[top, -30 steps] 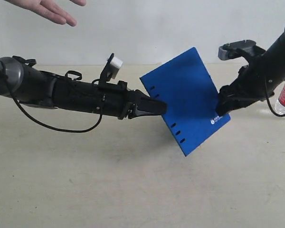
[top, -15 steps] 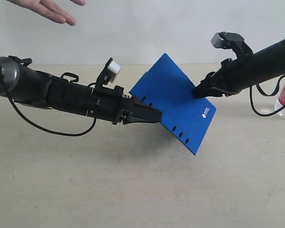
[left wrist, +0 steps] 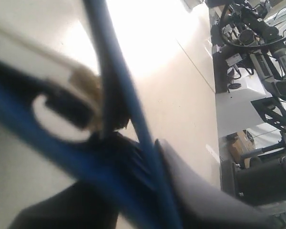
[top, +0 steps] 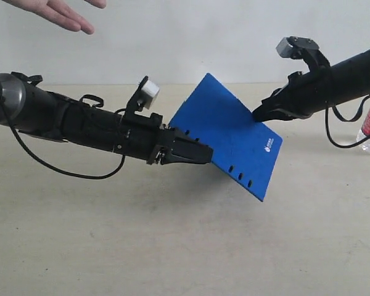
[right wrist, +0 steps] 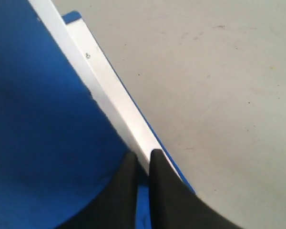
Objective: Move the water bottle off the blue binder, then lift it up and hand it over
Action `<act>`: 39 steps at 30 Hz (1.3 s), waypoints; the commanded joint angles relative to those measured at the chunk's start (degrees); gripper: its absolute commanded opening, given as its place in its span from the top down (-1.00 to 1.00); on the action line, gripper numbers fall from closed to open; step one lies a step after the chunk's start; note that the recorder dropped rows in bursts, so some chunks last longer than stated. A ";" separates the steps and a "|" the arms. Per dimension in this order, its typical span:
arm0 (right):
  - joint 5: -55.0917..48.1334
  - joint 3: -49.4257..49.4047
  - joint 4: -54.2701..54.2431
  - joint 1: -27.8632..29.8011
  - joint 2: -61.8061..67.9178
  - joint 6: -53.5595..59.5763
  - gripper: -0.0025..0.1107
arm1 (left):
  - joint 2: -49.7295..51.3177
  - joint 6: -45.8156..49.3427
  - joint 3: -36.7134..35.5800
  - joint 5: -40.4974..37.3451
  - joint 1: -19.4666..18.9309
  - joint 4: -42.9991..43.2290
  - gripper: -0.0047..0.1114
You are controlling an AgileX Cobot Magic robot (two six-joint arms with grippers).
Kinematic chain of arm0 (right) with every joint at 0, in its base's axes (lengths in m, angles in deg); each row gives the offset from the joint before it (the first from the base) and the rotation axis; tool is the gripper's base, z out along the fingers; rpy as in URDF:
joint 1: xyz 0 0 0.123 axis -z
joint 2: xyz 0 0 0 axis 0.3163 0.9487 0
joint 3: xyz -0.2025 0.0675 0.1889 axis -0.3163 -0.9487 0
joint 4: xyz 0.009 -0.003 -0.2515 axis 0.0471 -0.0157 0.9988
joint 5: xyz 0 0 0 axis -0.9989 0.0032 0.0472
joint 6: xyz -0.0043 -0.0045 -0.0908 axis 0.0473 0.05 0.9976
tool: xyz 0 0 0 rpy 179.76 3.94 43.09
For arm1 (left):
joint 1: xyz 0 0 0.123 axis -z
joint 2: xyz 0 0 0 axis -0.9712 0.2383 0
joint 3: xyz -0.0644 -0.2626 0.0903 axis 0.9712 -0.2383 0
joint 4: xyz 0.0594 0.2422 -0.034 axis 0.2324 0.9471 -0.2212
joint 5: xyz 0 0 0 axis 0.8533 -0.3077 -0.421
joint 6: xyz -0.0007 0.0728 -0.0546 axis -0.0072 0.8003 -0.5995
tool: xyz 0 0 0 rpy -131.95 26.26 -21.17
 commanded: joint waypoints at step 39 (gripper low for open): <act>1.87 24.62 25.68 -4.52 15.46 -38.54 0.26 | 0.78 -35.22 1.11 38.34 6.39 -6.82 0.02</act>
